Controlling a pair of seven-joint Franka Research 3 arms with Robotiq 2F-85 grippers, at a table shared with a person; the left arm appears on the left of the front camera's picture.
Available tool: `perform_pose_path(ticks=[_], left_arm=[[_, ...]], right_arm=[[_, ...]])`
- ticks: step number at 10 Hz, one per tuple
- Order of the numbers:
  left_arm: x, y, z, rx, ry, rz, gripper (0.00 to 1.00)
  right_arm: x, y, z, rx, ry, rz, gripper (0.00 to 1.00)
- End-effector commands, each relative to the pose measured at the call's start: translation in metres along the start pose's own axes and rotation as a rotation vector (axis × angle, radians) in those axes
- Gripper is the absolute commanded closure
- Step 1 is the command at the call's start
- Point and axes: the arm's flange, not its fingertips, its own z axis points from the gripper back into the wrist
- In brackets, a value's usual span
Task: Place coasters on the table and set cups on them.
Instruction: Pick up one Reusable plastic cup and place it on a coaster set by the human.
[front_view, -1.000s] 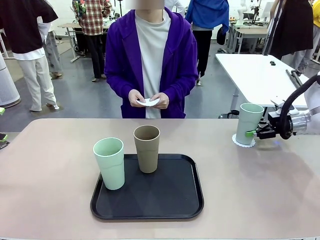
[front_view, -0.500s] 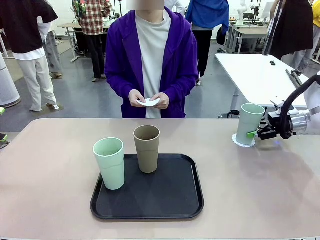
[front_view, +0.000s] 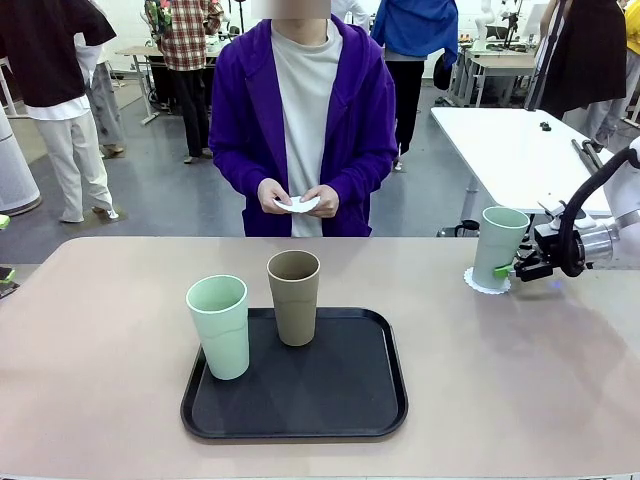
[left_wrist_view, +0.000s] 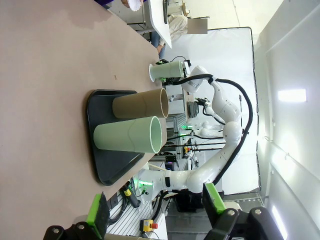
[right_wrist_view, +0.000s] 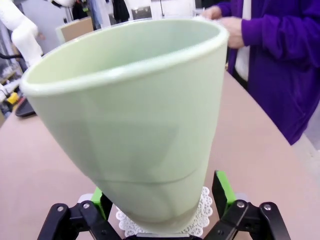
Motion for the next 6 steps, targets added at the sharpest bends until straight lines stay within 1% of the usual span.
perform_pose_path(ticks=[1, 6], left_arm=[[-0.001, -0.002, 0.001, -0.014, -0.005, -0.005, 0.0], [-0.001, -0.002, 0.001, -0.014, -0.005, -0.005, 0.0]], right_arm=[[0.003, -0.001, 0.001, -0.015, 0.09, 0.004, 0.0], [0.008, 0.006, 0.019, -0.049, 0.166, 0.003, 0.0]])
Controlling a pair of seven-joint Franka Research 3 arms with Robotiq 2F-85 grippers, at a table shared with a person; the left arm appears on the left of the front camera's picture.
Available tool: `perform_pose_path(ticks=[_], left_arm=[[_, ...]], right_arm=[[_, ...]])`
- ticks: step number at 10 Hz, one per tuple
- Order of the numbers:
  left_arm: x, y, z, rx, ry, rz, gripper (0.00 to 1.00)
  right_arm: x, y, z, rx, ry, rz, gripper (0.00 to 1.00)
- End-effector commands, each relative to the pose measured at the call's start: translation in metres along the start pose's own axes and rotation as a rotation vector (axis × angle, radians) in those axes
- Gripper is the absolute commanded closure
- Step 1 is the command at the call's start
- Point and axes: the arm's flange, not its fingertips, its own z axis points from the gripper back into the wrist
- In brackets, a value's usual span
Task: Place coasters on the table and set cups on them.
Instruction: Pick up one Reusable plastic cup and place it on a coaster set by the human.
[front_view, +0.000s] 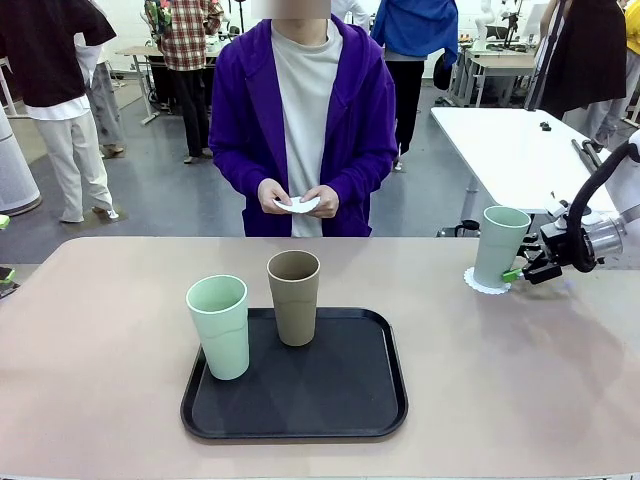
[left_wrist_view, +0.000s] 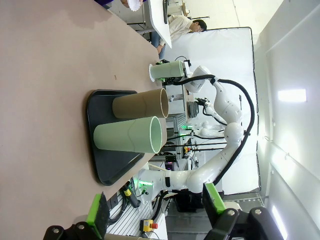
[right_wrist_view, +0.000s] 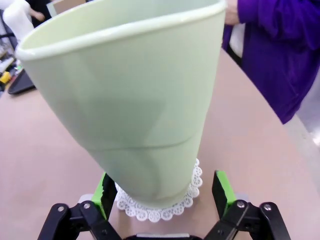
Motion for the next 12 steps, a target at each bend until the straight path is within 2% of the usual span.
perform_pose_path(ticks=[1, 4, 6, 8, 10, 12], left_arm=[[-0.001, -0.002, 0.001, -0.014, -0.005, -0.005, 0.0], [-0.001, -0.002, 0.001, -0.014, -0.005, -0.005, 0.0], [-0.001, -0.002, 0.001, -0.014, -0.005, -0.005, 0.0], [-0.001, -0.002, 0.001, -0.014, -0.005, -0.005, 0.0], [-0.001, -0.002, 0.001, -0.014, -0.005, -0.005, 0.0], [-0.001, -0.002, 0.001, -0.014, -0.005, -0.005, 0.0]], right_arm=[[0.005, 0.008, 0.006, -0.022, 0.043, -0.027, 0.0], [0.014, 0.02, 0.026, -0.113, 0.116, -0.096, 0.0], [0.038, 0.049, 0.042, -0.23, 0.248, -0.218, 0.0], [0.074, 0.091, 0.053, -0.242, 0.355, -0.274, 0.0], [0.118, 0.133, 0.051, -0.351, 0.469, -0.475, 0.0], [0.166, 0.182, 0.049, -0.403, 0.535, -0.553, 0.0]])
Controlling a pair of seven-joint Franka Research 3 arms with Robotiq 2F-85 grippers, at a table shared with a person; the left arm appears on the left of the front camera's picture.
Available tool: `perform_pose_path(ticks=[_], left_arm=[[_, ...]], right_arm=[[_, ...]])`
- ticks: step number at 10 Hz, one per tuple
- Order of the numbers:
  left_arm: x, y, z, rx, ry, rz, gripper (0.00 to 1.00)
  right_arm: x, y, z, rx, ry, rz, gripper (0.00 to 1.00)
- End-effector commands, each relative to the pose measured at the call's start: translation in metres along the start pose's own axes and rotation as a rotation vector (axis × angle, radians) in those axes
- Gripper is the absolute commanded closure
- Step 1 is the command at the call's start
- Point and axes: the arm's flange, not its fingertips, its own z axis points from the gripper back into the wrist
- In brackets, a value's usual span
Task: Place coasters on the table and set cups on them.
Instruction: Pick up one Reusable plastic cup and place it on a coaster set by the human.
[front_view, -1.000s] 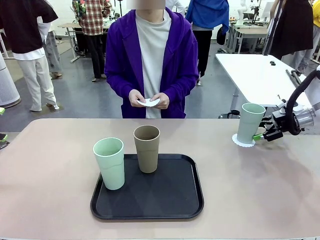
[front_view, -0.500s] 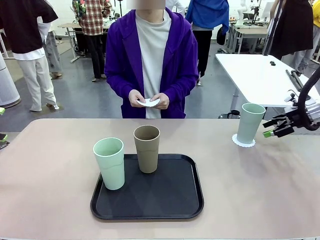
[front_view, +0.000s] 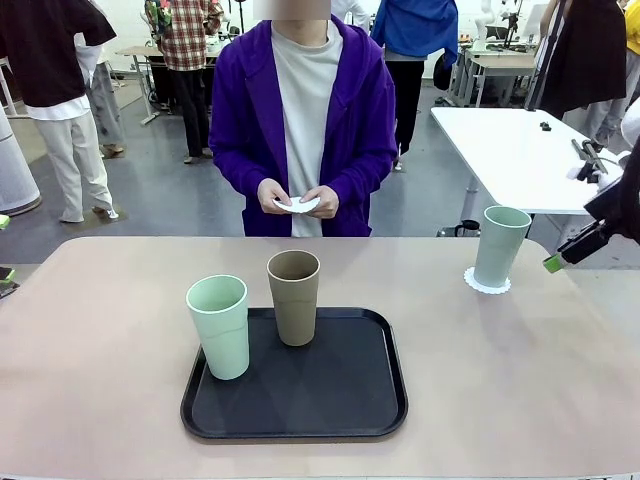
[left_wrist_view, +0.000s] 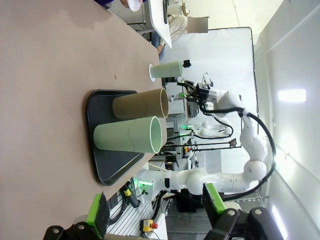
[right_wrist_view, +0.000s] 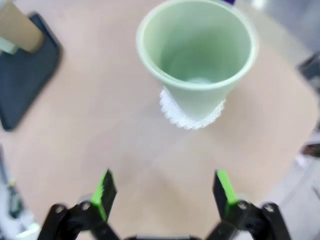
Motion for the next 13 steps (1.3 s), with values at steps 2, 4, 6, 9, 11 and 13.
perform_pose_path(ticks=[2, 4, 6, 9, 11, 13], left_arm=[[-0.001, -0.002, 0.001, -0.014, -0.005, -0.005, 0.0], [-0.001, -0.002, 0.001, -0.014, -0.005, -0.005, 0.0], [-0.001, -0.002, 0.001, -0.014, -0.005, -0.005, 0.0], [-0.001, -0.002, 0.001, -0.014, -0.005, -0.005, 0.0], [-0.001, -0.002, 0.001, -0.014, -0.005, -0.005, 0.0], [-0.001, -0.002, 0.001, -0.014, -0.005, -0.005, 0.0]], right_arm=[[0.018, 0.075, 0.041, -0.141, 0.075, -0.148, 0.0], [0.033, 0.119, 0.064, -0.305, 0.095, -0.221, 0.0], [0.05, 0.143, 0.07, -0.414, 0.078, -0.281, 0.0], [0.055, 0.144, 0.085, -0.394, 0.058, -0.259, 0.0], [0.055, 0.144, 0.085, -0.394, 0.058, -0.259, 0.0], [0.055, 0.144, 0.085, -0.394, 0.058, -0.259, 0.0]])
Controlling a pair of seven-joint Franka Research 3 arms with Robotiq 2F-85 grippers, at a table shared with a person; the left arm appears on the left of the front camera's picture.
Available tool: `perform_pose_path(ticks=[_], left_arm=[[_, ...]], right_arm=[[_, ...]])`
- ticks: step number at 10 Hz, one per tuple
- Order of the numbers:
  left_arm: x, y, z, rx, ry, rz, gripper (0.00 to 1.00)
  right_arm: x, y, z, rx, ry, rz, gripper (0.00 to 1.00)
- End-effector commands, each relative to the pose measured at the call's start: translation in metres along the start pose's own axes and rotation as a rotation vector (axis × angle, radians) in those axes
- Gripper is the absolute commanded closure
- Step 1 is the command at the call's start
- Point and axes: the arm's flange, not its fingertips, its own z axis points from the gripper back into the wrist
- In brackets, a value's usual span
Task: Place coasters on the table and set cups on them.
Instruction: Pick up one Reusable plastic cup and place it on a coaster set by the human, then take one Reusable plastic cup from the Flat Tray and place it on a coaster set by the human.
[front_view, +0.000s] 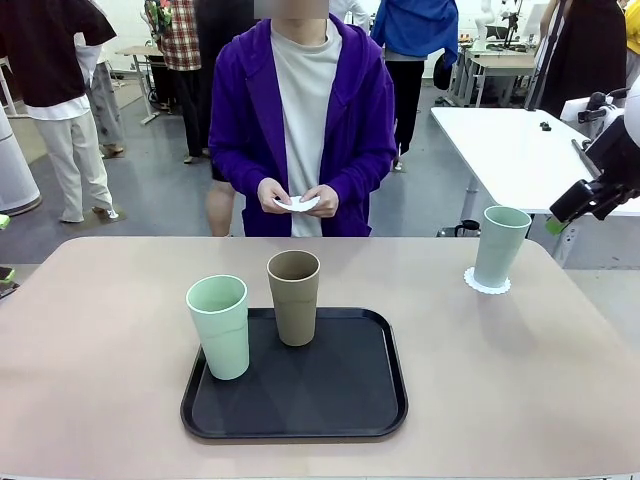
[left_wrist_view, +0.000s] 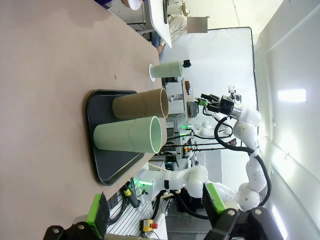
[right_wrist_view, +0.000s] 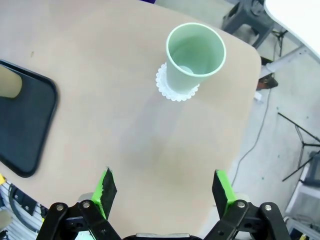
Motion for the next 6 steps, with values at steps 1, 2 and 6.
perform_pose_path(ticks=[1, 2, 6], left_arm=[[-0.0011, -0.0016, 0.0012, -0.014, -0.005, -0.005, 0.0], [-0.0011, -0.0016, 0.0012, -0.014, -0.005, -0.005, 0.0], [-0.0011, -0.0016, 0.0012, -0.014, -0.005, -0.005, 0.0]], right_arm=[[0.001, 0.001, 0.0, -0.012, -0.005, 0.017, 0.0], [0.001, 0.001, 0.0, -0.012, -0.005, 0.017, 0.0], [0.001, 0.001, 0.0, -0.012, -0.005, 0.017, 0.0]])
